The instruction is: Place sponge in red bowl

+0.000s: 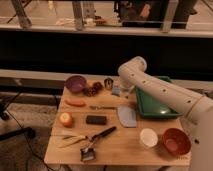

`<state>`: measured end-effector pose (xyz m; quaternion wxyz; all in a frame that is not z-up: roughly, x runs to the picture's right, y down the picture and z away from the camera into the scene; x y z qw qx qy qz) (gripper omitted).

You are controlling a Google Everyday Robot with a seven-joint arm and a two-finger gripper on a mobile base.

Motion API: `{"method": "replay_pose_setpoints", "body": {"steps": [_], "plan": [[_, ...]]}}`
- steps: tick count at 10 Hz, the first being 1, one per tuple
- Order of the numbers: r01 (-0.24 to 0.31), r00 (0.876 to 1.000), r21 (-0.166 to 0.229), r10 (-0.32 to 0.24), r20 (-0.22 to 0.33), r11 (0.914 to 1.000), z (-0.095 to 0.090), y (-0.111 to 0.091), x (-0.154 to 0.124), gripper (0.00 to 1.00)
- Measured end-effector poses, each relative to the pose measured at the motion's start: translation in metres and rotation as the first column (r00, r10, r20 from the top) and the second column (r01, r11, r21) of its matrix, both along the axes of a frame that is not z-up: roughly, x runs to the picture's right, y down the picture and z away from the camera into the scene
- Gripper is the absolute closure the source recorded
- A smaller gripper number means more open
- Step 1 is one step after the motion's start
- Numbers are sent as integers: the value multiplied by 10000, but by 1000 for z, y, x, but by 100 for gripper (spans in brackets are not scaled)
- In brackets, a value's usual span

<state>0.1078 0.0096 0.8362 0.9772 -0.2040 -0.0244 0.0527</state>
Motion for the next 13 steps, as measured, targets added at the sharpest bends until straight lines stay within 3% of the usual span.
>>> {"method": "replay_pose_setpoints", "body": {"steps": [4,7,9,10,13], "plan": [[-849,9942,15,848,-656,9964,-39,19,17,97],[-1271,9861,205,1286,-1048,9917,-73,48,35,97],[-1673,9760,335,1704,-1353,9853,-96,65,57,97],[-1856,9711,351,1888,-1459,9820,-101,68,68,97],[-2742,9452,342,2759,-1748,9611,-106,67,122,97]]}}
